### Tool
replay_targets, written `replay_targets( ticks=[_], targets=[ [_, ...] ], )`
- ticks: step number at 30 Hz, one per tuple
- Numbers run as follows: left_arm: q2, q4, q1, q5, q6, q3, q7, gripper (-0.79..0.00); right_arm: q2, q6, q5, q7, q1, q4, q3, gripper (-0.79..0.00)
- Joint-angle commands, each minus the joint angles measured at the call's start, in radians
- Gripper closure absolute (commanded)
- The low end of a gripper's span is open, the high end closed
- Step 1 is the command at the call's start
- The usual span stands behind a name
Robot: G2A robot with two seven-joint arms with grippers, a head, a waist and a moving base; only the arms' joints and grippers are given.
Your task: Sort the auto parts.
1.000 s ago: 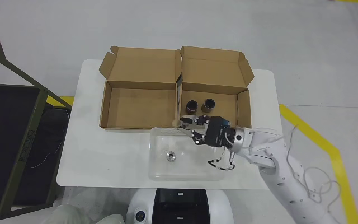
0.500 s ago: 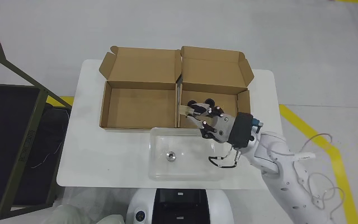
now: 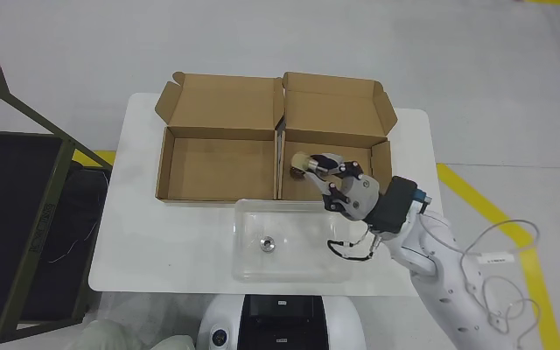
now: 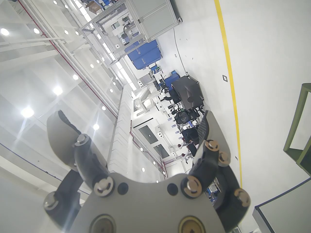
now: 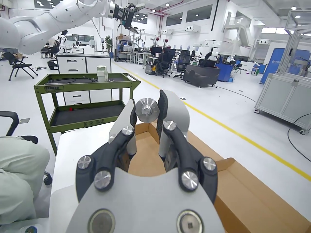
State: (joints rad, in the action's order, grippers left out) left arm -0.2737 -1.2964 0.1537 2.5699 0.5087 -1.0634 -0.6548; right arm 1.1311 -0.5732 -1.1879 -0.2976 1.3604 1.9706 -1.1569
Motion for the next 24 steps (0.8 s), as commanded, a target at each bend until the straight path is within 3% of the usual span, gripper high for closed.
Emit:
replay_targets(
  ticks=[1, 9, 24],
  targets=[
    [0.000, 0.000, 0.000, 0.000, 0.000, 0.000, 0.000, -0.785, 0.001, 0.010, -0.002, -0.011, 0.005, 0.001, -0.003, 0.000],
    [0.000, 0.000, 0.000, 0.000, 0.000, 0.000, 0.000, -0.785, 0.010, 0.059, -0.023, 0.026, -0.006, -0.010, 0.033, 0.000],
    [0.000, 0.000, 0.000, 0.000, 0.000, 0.000, 0.000, -0.785, 0.070, 0.193, -0.087, 0.107, -0.168, -0.190, 0.247, 0.000]
  ],
)
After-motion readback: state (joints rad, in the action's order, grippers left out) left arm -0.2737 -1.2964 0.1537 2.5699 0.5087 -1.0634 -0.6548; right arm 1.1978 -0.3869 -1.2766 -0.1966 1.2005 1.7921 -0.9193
